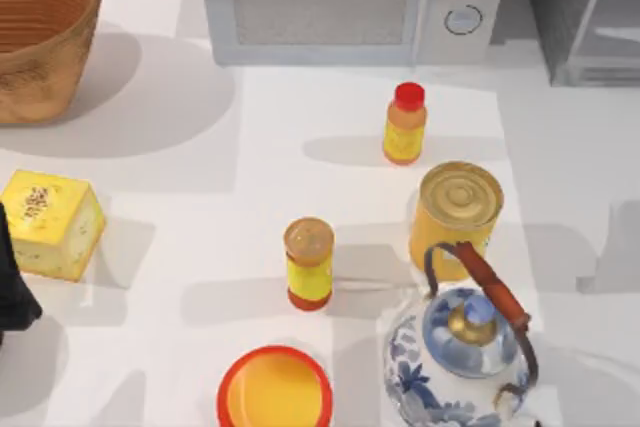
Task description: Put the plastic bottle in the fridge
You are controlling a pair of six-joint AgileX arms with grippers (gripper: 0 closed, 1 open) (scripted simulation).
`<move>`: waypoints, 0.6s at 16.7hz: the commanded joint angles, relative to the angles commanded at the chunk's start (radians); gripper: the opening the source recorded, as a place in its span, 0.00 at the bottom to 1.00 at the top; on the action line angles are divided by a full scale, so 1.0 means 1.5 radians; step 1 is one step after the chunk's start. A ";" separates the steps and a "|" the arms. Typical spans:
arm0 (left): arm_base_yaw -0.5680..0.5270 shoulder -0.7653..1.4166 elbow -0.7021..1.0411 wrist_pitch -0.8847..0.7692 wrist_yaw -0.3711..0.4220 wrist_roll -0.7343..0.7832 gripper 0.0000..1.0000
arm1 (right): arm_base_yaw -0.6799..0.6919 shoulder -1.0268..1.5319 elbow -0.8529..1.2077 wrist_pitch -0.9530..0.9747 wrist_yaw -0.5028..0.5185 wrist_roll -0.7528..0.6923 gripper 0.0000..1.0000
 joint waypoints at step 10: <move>0.000 0.000 0.000 0.000 0.000 0.000 1.00 | -0.065 0.546 0.208 0.245 -0.050 -0.001 0.01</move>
